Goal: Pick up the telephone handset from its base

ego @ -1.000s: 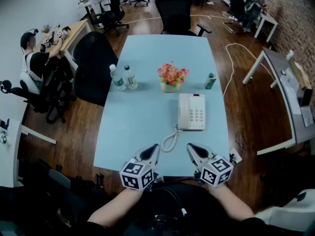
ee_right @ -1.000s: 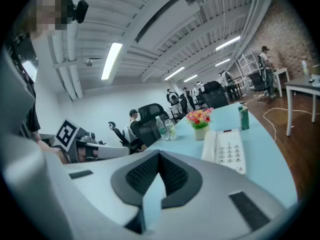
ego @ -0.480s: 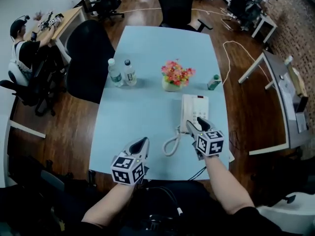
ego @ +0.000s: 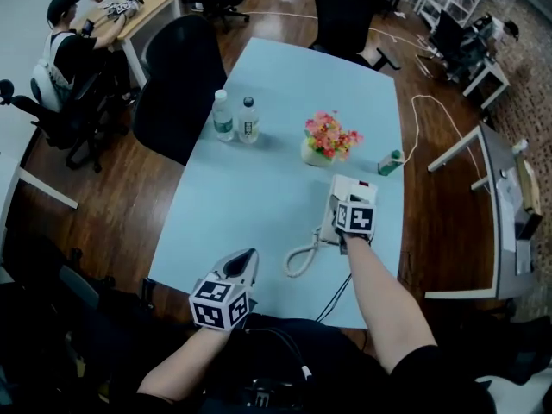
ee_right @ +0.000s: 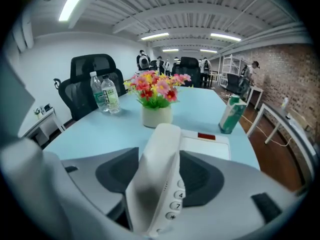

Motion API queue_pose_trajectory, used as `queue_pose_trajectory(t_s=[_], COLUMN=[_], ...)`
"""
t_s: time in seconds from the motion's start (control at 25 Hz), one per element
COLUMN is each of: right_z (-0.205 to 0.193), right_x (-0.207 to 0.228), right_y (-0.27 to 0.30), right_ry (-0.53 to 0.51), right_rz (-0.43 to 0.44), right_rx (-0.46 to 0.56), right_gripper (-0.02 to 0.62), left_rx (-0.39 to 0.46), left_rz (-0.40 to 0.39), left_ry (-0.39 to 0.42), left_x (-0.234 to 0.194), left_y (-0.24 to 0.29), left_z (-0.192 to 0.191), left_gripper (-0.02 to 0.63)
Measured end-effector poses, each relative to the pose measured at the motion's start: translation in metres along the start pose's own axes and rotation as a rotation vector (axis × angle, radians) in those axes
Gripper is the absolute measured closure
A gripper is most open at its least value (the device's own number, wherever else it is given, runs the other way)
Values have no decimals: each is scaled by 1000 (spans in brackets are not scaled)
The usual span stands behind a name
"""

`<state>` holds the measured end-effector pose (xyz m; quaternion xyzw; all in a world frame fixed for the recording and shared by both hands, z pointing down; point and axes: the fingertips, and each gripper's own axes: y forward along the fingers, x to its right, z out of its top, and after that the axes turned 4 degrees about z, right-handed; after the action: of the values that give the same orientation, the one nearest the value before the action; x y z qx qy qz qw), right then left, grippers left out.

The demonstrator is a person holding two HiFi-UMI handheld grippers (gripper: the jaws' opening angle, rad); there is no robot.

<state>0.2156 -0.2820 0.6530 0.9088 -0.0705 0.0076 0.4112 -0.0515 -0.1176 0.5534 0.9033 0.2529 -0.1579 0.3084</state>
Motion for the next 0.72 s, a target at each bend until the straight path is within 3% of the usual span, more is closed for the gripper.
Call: queue_pose_trajectory(t_s=[0.2, 0.44, 0.6, 0.72], right_z=[-3, -29, -31, -19], right_x=[-1, -4, -8, 1], right_y=[13, 31, 31, 28], right_ry=[-14, 31, 72, 109], right_rz=[-24, -51, -42, -46], right_rx=[-47, -194, -201, -135], right_gripper=[301, 281, 299, 316], left_rx=[6, 3, -1, -5], left_rz=[8, 29, 45, 44], left_ry=[-2, -8, -11, -12], left_x=[2, -6, -16, -20], left_y=[-7, -21, -28, -29], left_z=[-3, -9, -12, -13], left_gripper=[612, 612, 612, 612])
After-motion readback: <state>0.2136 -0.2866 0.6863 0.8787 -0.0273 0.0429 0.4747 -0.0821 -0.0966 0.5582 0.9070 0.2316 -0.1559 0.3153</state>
